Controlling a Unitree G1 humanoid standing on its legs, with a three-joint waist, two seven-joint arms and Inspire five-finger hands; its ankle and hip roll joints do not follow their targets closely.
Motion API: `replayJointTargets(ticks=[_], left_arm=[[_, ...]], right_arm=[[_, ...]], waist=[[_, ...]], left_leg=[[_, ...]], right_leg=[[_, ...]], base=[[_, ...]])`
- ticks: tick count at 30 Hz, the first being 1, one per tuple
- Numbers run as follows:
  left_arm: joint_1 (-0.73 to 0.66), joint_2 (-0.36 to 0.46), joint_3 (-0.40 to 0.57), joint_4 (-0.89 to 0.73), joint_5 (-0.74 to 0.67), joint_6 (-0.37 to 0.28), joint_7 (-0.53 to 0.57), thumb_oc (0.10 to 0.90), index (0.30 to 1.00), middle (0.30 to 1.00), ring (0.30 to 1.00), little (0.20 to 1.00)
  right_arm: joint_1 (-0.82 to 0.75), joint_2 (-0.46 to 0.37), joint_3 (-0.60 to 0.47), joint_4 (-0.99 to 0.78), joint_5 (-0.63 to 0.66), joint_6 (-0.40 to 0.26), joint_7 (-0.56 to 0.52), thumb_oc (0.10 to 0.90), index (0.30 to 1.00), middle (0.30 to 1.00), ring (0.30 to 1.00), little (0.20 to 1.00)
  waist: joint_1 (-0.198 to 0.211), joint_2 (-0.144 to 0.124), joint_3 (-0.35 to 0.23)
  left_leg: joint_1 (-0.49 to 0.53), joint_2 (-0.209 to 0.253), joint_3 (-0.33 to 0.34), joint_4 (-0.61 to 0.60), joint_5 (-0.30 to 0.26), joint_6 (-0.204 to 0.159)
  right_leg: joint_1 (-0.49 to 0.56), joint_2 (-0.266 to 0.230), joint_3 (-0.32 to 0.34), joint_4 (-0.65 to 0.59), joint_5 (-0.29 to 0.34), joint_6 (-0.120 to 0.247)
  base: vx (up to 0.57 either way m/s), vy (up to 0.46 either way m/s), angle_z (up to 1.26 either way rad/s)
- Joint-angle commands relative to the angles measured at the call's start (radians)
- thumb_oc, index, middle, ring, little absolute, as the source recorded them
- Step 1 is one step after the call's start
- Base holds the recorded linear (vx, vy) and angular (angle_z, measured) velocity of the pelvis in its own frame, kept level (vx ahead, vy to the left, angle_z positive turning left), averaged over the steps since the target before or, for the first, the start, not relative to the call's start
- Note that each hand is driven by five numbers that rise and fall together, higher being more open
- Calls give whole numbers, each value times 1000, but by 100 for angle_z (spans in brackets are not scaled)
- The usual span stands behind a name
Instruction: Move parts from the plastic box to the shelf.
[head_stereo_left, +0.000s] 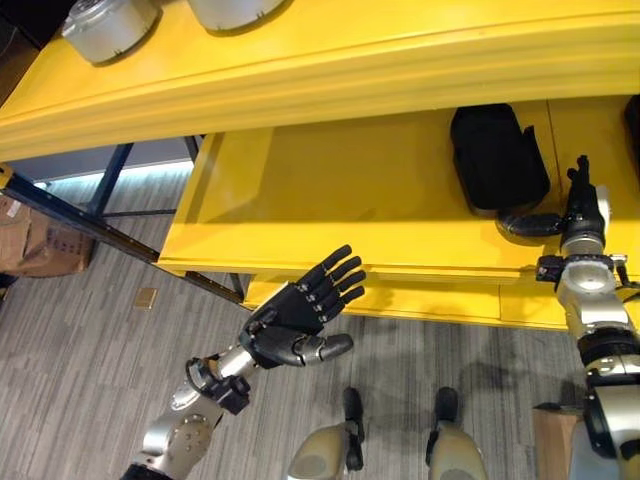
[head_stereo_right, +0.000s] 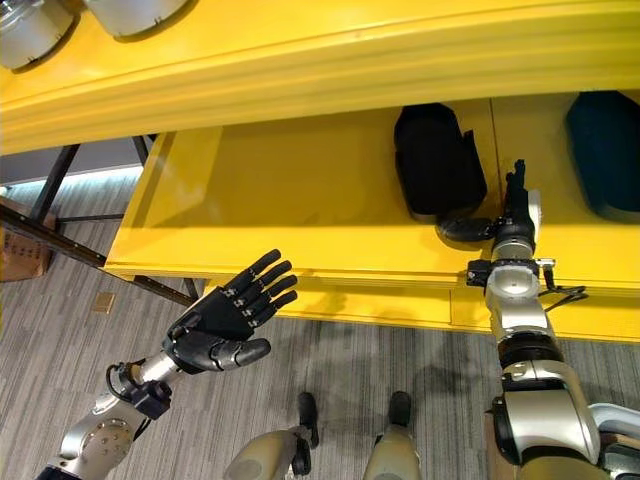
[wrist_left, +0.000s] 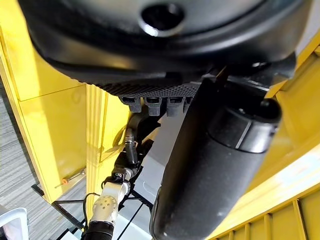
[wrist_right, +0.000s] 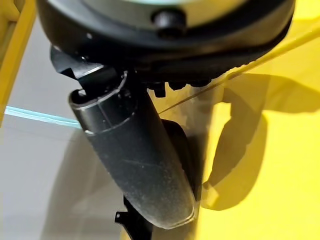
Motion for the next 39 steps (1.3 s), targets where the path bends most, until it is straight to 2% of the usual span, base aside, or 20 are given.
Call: replayJointTargets(ticks=[1, 10, 27, 31, 35, 39], left_arm=[[-71, -26, -5, -80, -57, -90, -17, 900, 1000, 1000, 1000, 1000], [-69, -23, -12, -85, -51, -90, -10, 900, 1000, 1000, 1000, 1000], [-73, -34, -13, -74, -41, -90, -4, 900, 1000, 1000, 1000, 1000], [-74, -35, -11, -74, -40, -89, -5, 900, 1000, 1000, 1000, 1000], [-75, -41, -14, -73, -32, -89, -3, 900, 1000, 1000, 1000, 1000], [-77, -45, -13, -75, -29, -88, 3, 900, 1000, 1000, 1000, 1000]], right_arm=[[-85, 17, 55, -127, -41, -75, -23, 900, 1000, 1000, 1000, 1000], [-77, 13, 51, -161, -20, -61, -11, 900, 1000, 1000, 1000, 1000], [-67, 51, 61, -214, 6, -14, 1, 900, 1000, 1000, 1000, 1000], [-60, 62, 66, -226, 7, -21, 6, 900, 1000, 1000, 1000, 1000], [-45, 79, 74, -253, 11, -9, -18, 900, 1000, 1000, 1000, 1000], [-36, 90, 69, -259, -26, 9, -89, 900, 1000, 1000, 1000, 1000]], waist=[[15, -59, -36], [17, -74, -40], [17, -85, -43], [16, -87, -41], [13, -91, -39], [13, -93, -39]], left_leg=[[-16, -13, -14, 113, -76, -20], [-9, -18, -17, 110, -87, -15], [-4, -27, -18, 109, -106, -4], [-4, -29, -17, 108, -108, -2], [0, -30, -16, 105, -112, 1], [3, -34, -15, 100, -118, 6]], right_leg=[[9, 29, -40, 35, -107, -59], [21, 31, -41, 24, -101, -57], [27, 28, -37, 27, -99, -56], [27, 29, -36, 25, -98, -55], [28, 28, -34, 26, -94, -55], [32, 29, -32, 22, -93, -54]], base=[[0, 0, 0], [4, 0, 1], [0, 0, 0], [0, 0, 0], [0, 0, 0], [0, 0, 0]])
